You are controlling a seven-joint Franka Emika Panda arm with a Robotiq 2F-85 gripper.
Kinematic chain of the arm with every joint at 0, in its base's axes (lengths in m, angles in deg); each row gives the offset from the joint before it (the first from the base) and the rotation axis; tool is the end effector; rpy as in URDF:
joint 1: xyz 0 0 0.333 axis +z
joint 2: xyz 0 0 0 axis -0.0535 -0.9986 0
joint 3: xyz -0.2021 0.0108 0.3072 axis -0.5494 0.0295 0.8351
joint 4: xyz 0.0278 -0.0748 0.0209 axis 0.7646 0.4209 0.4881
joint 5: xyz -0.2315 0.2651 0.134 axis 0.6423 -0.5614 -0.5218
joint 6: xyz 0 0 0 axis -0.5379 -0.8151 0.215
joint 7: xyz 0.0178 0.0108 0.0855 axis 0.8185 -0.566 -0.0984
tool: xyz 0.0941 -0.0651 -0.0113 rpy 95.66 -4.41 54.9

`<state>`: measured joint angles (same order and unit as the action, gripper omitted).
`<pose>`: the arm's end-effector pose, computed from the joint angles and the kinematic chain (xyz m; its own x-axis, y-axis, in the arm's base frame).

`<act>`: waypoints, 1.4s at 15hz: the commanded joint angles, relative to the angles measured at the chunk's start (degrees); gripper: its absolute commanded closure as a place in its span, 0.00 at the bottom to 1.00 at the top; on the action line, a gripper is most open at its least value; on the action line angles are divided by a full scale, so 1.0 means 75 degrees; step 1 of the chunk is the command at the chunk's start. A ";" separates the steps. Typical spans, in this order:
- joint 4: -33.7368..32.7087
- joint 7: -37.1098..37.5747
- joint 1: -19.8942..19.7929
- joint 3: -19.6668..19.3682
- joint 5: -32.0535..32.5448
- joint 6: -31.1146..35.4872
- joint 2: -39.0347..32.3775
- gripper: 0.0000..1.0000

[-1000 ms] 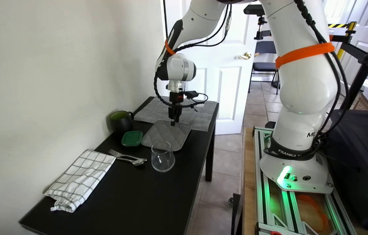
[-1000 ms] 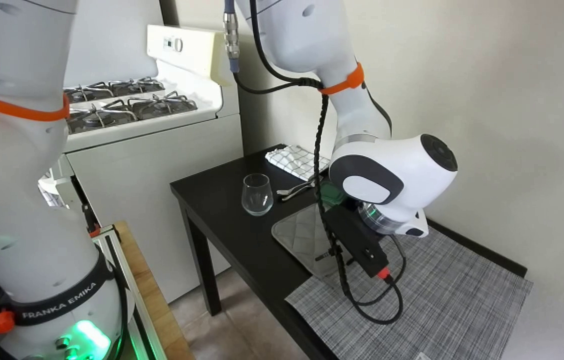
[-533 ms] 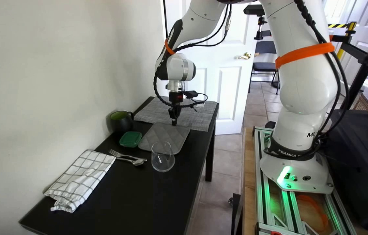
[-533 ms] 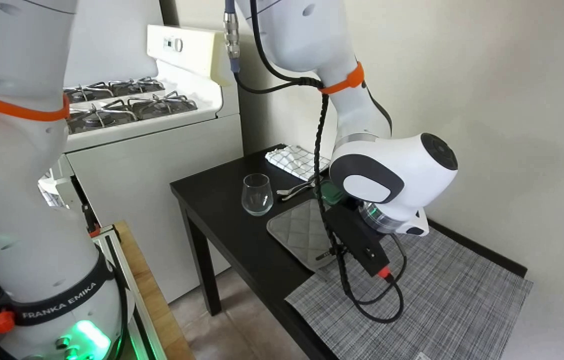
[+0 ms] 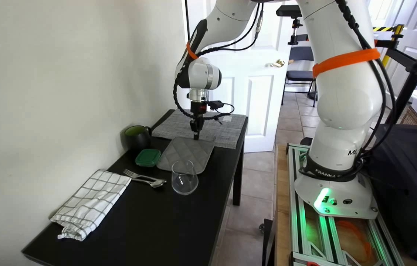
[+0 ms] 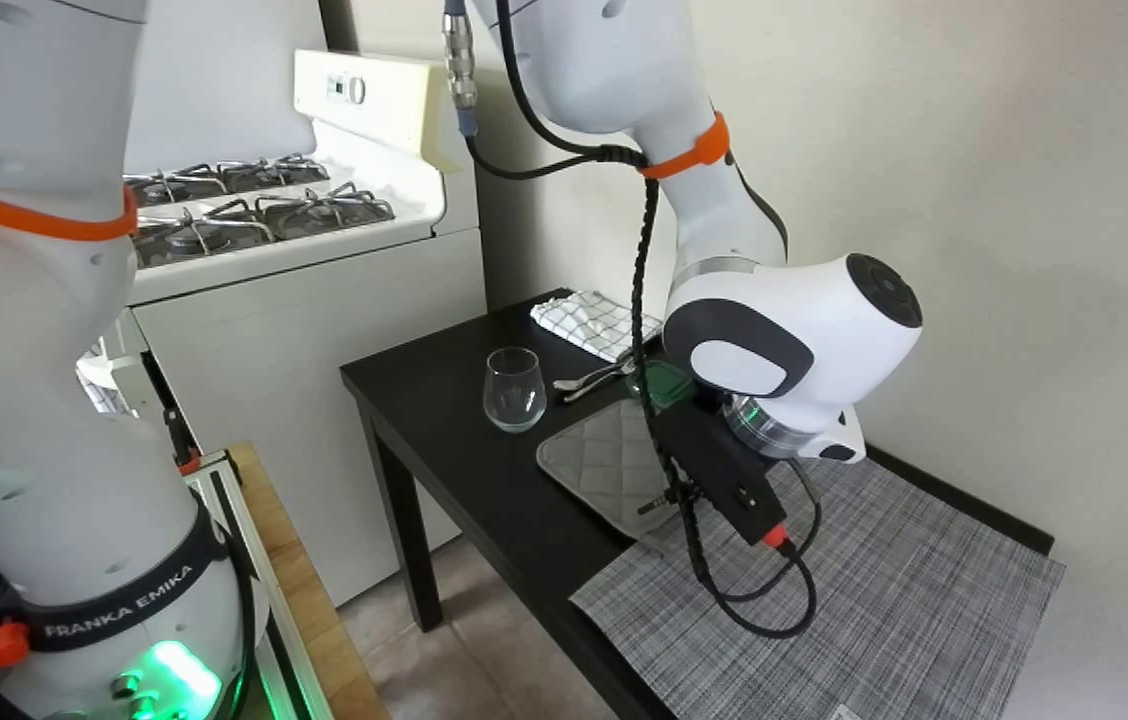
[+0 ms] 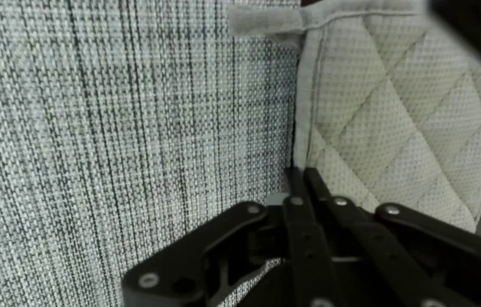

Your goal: Put the grey pot holder on top of the glass cup.

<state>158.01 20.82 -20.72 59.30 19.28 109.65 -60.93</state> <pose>0.5065 -0.2486 0.2171 0.9996 0.0152 0.0239 0.0227 -0.9350 -0.3539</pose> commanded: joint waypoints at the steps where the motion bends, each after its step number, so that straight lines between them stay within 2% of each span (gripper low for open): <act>1: 0.0356 0.0089 -0.0020 0.0040 0.0056 -0.0062 0.0527 0.99; 16: 0.1439 0.0790 0.0375 -0.0481 0.0425 -0.0692 0.2412 0.99; 21: 0.1616 0.0314 0.0438 -0.0588 0.0071 -0.1228 0.3130 0.99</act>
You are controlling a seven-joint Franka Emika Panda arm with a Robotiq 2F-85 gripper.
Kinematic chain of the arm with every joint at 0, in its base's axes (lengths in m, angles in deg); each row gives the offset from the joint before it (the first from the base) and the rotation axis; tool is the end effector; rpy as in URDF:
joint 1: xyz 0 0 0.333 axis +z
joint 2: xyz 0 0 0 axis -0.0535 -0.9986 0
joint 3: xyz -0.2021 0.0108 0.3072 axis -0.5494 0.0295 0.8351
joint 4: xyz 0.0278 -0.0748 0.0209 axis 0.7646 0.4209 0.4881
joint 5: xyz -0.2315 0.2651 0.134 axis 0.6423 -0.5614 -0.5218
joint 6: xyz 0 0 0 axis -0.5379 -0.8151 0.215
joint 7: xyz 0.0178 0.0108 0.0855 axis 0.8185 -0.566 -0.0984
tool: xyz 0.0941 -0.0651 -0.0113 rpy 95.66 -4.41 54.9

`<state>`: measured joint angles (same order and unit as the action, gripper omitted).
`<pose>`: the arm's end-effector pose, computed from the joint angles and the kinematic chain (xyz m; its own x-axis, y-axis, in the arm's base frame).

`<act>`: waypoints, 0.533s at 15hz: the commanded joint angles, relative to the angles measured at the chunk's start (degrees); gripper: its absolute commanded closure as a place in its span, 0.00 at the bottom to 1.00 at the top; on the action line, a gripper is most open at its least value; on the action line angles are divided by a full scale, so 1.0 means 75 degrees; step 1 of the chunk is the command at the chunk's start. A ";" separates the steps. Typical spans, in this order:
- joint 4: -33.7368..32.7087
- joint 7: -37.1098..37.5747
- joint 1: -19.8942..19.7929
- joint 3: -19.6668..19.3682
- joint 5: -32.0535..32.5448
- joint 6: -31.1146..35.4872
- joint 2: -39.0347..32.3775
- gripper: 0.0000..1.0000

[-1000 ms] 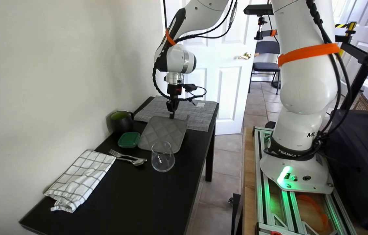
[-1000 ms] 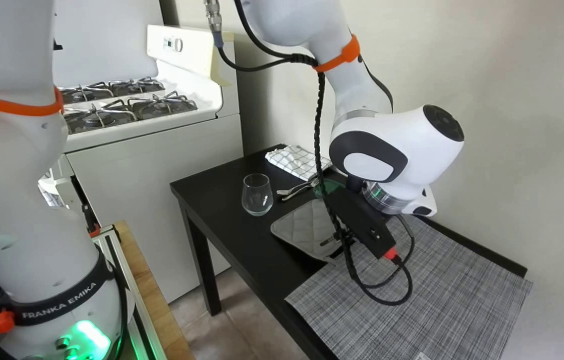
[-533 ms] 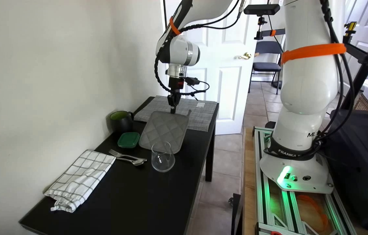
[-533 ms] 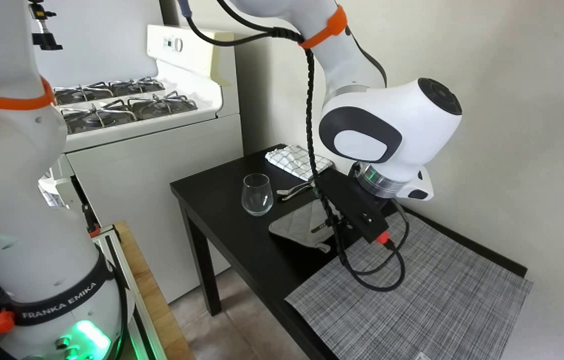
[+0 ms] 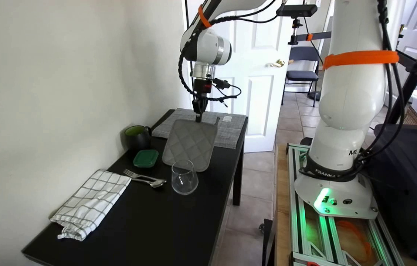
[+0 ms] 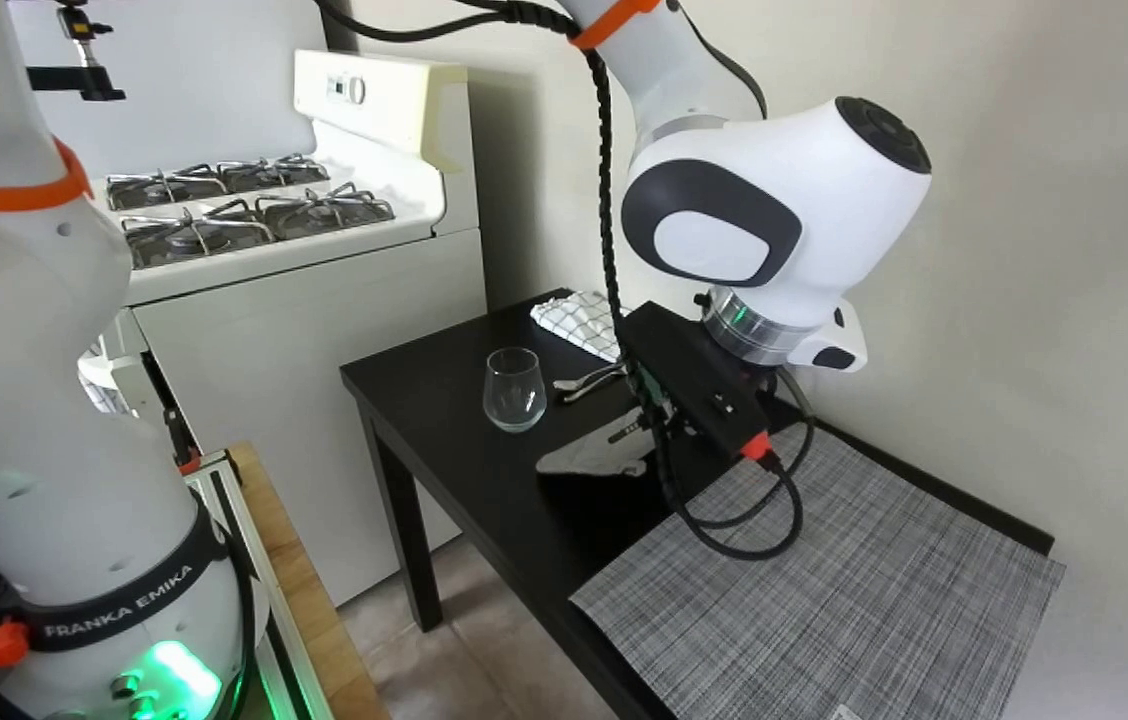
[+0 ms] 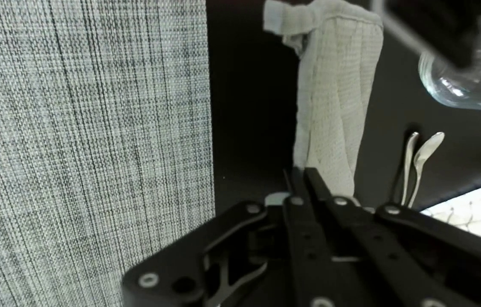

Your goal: Put the grey pot holder on top of the glass cup.

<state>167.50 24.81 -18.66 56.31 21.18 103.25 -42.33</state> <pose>0.4550 -0.2237 0.3285 0.9976 -0.0114 0.0686 0.0140 -0.9334 -0.3586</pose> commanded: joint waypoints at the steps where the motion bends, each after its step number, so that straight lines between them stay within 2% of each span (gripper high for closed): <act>1: 0.0357 -0.0323 0.0190 -0.0224 -0.0258 -0.0511 0.0795 0.99; 8: 0.0428 -0.0537 0.0561 -0.0558 -0.0436 -0.1398 0.1838 0.99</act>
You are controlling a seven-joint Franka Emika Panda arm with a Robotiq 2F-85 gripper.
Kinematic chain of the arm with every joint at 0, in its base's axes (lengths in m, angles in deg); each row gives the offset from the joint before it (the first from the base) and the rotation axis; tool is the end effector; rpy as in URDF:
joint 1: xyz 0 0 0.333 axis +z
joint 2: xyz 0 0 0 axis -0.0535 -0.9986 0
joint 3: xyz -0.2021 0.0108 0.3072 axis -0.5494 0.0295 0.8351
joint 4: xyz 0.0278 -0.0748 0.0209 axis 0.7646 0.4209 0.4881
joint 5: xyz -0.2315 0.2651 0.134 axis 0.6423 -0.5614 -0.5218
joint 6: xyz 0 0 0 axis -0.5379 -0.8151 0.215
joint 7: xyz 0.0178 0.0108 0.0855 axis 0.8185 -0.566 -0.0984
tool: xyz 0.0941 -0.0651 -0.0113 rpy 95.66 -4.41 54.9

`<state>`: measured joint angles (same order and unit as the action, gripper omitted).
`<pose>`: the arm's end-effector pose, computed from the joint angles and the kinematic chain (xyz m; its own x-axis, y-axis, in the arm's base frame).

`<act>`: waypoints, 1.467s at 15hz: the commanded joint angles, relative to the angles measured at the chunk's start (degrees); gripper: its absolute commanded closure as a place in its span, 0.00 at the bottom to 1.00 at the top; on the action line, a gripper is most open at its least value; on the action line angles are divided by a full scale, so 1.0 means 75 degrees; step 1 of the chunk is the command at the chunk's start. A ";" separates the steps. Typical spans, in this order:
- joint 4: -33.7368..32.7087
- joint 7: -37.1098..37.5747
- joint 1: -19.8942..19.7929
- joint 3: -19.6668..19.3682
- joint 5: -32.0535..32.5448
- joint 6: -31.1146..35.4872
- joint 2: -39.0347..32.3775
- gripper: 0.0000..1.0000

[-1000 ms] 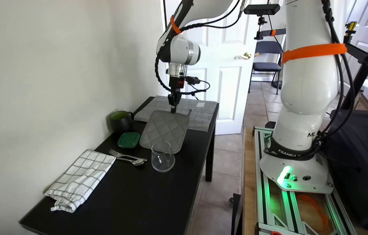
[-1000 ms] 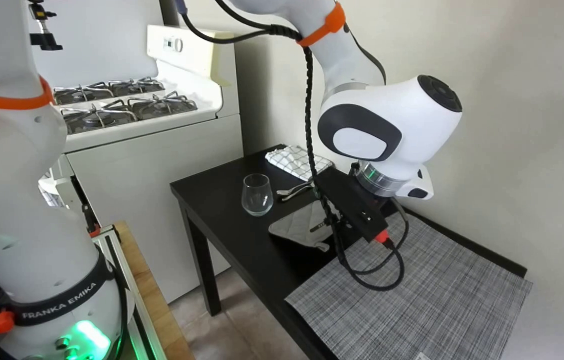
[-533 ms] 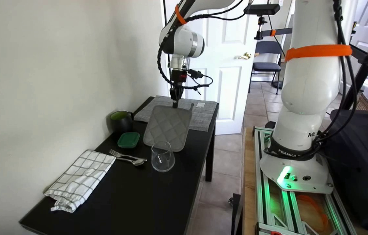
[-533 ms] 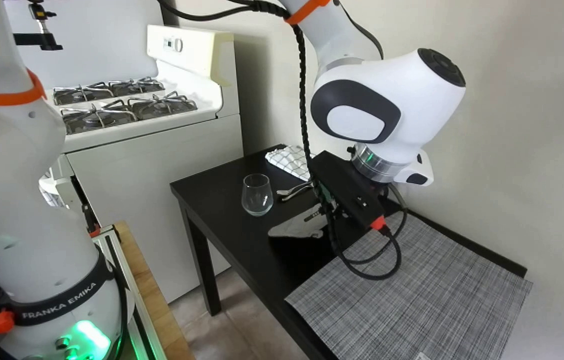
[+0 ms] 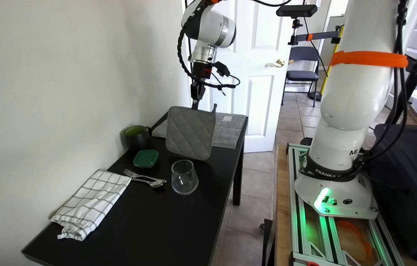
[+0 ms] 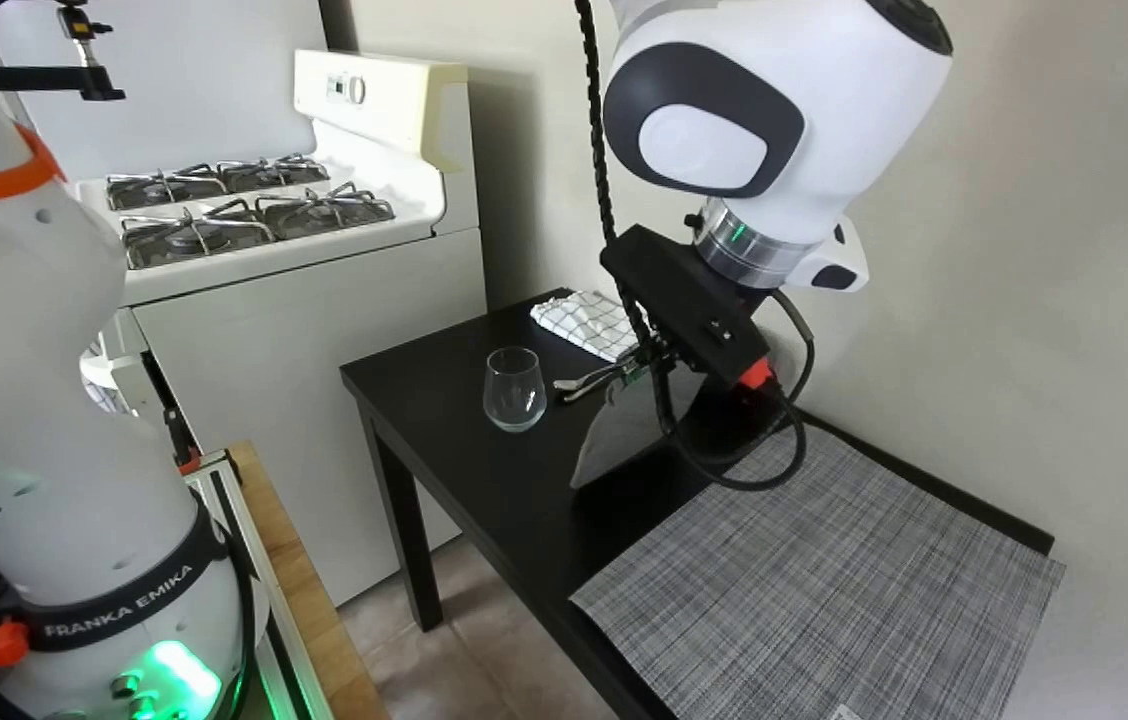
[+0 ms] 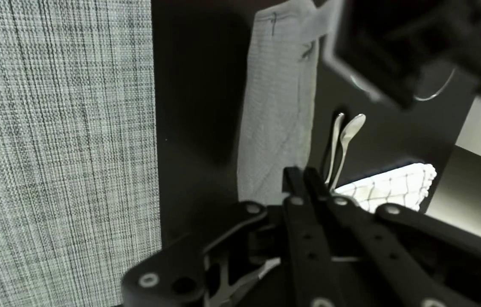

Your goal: Put the grey pot holder on top of the glass cup.

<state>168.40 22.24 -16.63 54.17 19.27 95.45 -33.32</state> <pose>0.4372 -0.2041 0.3932 0.9883 0.0417 0.1470 0.0996 -0.9055 -0.4126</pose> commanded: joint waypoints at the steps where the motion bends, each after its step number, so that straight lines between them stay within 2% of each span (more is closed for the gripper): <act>1: 0.0317 -0.0185 0.0366 -0.0310 -0.0192 -0.0524 0.0787 0.99; 8: 0.0380 -0.0121 0.0929 -0.0437 -0.0203 -0.1204 0.1621 0.99; 22: 0.0459 0.0062 0.1790 -0.0444 -0.0196 -0.1199 0.2900 0.99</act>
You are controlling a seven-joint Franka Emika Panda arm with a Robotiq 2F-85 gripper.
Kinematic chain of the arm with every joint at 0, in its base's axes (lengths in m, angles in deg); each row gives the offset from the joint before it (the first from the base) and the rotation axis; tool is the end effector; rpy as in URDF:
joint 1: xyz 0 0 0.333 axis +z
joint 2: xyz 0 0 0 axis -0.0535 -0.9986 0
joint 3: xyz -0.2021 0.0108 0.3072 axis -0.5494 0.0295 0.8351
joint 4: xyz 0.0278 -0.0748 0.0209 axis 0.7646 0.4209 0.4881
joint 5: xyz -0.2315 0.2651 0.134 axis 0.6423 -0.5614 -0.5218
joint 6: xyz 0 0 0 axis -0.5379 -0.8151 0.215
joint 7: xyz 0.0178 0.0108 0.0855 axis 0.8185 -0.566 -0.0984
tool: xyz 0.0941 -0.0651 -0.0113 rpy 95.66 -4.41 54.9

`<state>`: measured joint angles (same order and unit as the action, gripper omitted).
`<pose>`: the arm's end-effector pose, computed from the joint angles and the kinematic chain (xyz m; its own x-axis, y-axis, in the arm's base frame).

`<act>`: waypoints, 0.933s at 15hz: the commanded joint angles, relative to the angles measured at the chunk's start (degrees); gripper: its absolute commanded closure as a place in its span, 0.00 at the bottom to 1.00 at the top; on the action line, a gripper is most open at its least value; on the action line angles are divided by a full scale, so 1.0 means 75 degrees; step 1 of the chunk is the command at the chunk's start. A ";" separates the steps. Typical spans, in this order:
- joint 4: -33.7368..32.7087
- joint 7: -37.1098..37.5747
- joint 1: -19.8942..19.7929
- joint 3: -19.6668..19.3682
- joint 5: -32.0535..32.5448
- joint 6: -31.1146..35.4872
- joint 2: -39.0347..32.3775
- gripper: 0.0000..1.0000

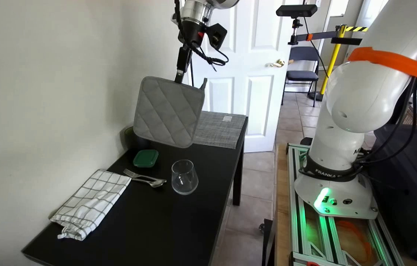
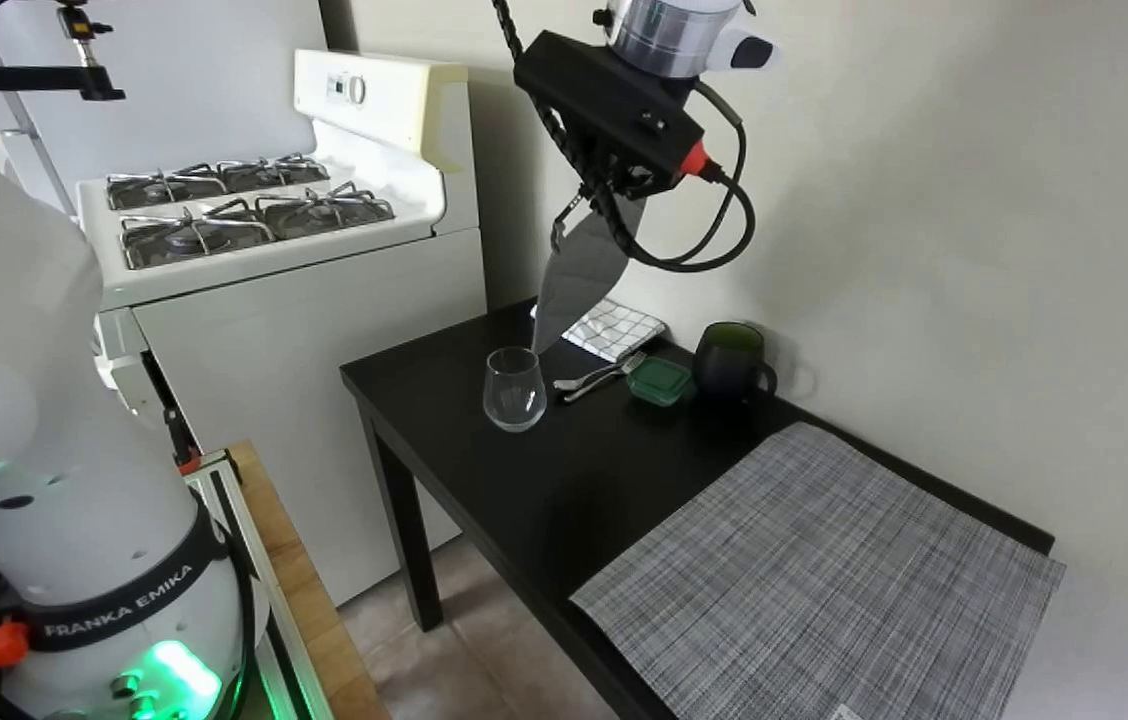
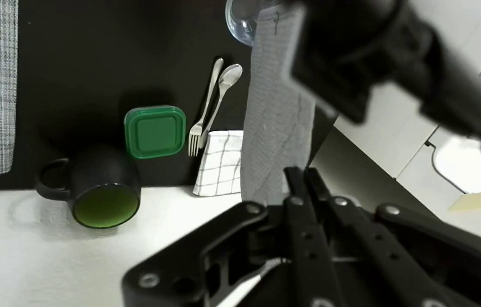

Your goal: Put the grey pot holder on top of the glass cup.

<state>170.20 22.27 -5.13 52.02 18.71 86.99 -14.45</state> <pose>0.4041 -0.1063 0.5194 0.9075 0.2472 0.3396 0.3763 -0.8378 -0.3957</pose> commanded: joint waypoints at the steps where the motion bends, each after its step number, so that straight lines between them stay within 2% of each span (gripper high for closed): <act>1: 0.0211 0.0032 0.0317 -0.0177 -0.0192 -0.0090 0.0430 0.99; 7: 0.0159 -0.0237 0.0599 -0.0338 -0.0828 -0.0085 0.0403 0.99; 8: -0.0010 -0.0009 0.0520 -0.0215 -0.0496 -0.0007 0.0271 0.99; 9: -0.0015 -0.0015 0.0526 -0.0219 -0.0506 -0.0008 0.0265 0.95; 14: -0.0027 -0.0015 0.0525 -0.0221 -0.0499 -0.0008 0.0252 0.95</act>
<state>170.11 21.96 -1.81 50.96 14.69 86.99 -12.57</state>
